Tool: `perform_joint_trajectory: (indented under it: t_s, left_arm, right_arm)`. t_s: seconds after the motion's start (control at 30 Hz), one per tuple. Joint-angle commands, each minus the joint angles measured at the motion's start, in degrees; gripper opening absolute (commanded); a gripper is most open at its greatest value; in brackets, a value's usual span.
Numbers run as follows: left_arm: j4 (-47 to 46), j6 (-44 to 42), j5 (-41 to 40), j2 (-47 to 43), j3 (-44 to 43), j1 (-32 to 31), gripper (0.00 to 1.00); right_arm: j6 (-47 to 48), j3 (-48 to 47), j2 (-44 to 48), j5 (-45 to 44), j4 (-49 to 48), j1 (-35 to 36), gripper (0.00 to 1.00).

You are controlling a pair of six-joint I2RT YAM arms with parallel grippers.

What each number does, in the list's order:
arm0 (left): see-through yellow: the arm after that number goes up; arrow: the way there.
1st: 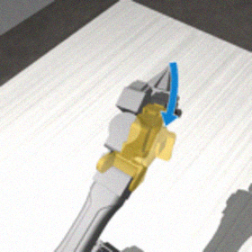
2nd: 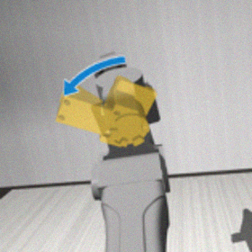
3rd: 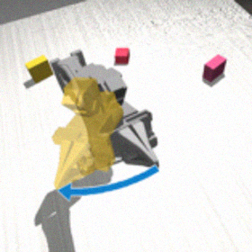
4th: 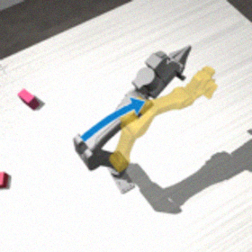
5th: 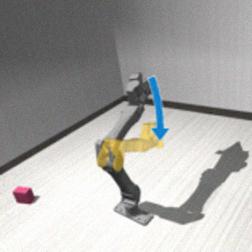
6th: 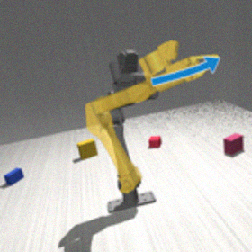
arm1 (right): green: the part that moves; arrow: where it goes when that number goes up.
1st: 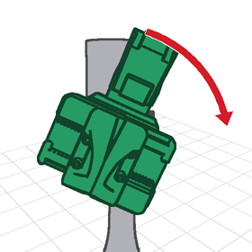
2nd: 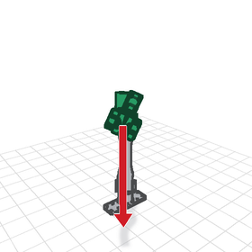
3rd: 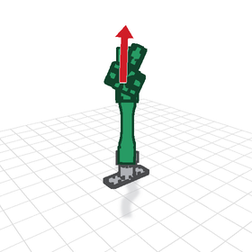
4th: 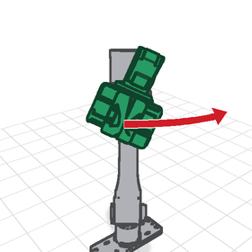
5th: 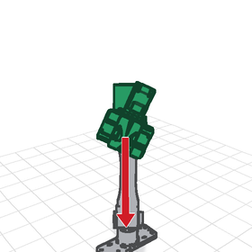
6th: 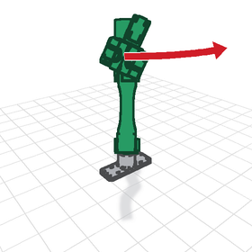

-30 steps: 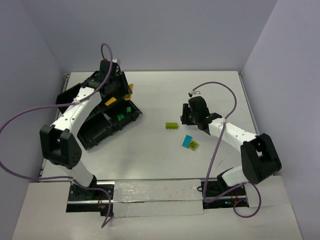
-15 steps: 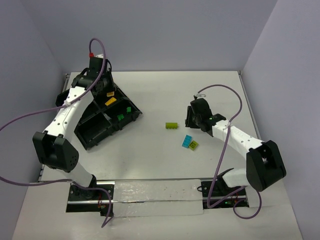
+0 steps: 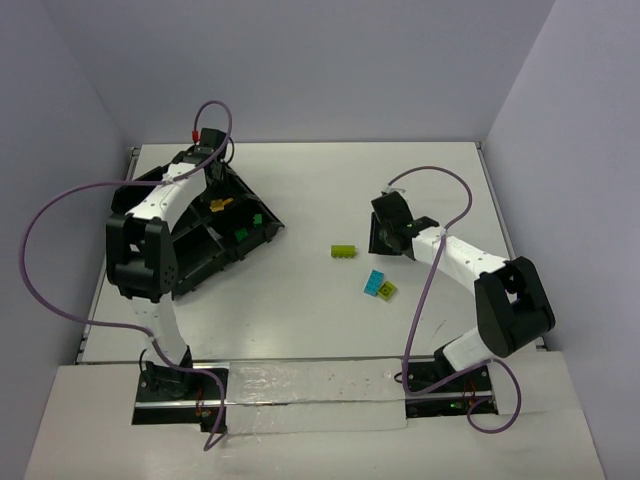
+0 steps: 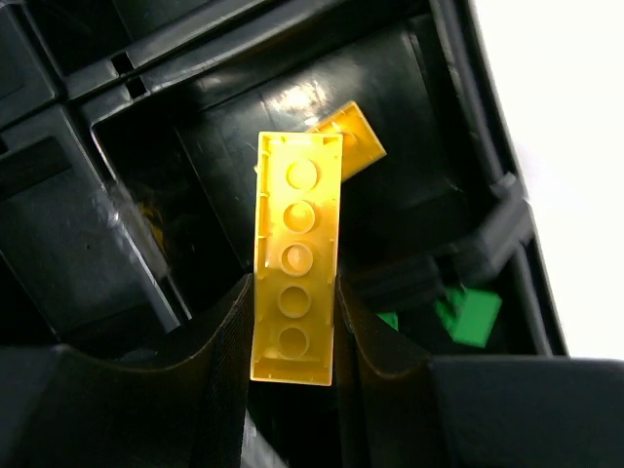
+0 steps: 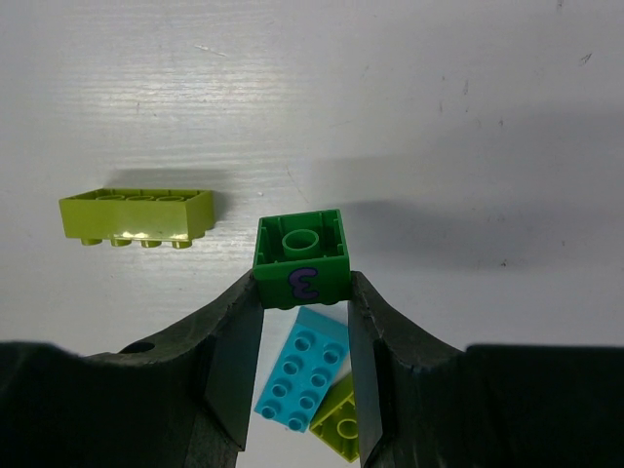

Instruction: Sort the legos into containers by color

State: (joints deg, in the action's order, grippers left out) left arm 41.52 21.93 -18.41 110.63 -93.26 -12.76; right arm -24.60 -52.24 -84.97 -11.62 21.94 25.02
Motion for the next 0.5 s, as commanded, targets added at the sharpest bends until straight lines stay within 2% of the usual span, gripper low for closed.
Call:
perform_joint_trajectory:
  t_s: [0.0,0.33,0.37,0.4,0.43,0.47]
  left_arm:
    - [-4.1,2.8,-1.9,1.2,-3.4,1.9,0.0]
    - [-4.1,6.2,-1.3,5.6,-7.2,2.4,0.0]
    - [-3.4,6.3,-1.2,6.1,-7.7,2.4,0.04]
    - [-2.0,6.5,-1.0,7.7,-9.1,2.5,0.16]
    - [-0.7,6.7,-0.9,8.5,-10.3,2.5,0.19]
    - [0.6,7.0,-1.1,9.0,-11.5,2.5,0.5]
  right_arm:
    - [0.1,-2.5,0.1,-1.0,0.5,-0.1,0.1]
    - [0.6,-2.8,-0.2,0.5,0.2,-0.1,0.12]
    - [0.6,-2.9,-0.3,0.5,0.2,-0.1,0.12]
    - [0.8,-3.0,-0.4,0.6,0.2,-0.1,0.12]
    - [0.9,-3.0,-0.4,0.7,0.2,-0.1,0.12]
    - [0.9,-3.0,-0.4,0.8,0.1,-0.1,0.12]
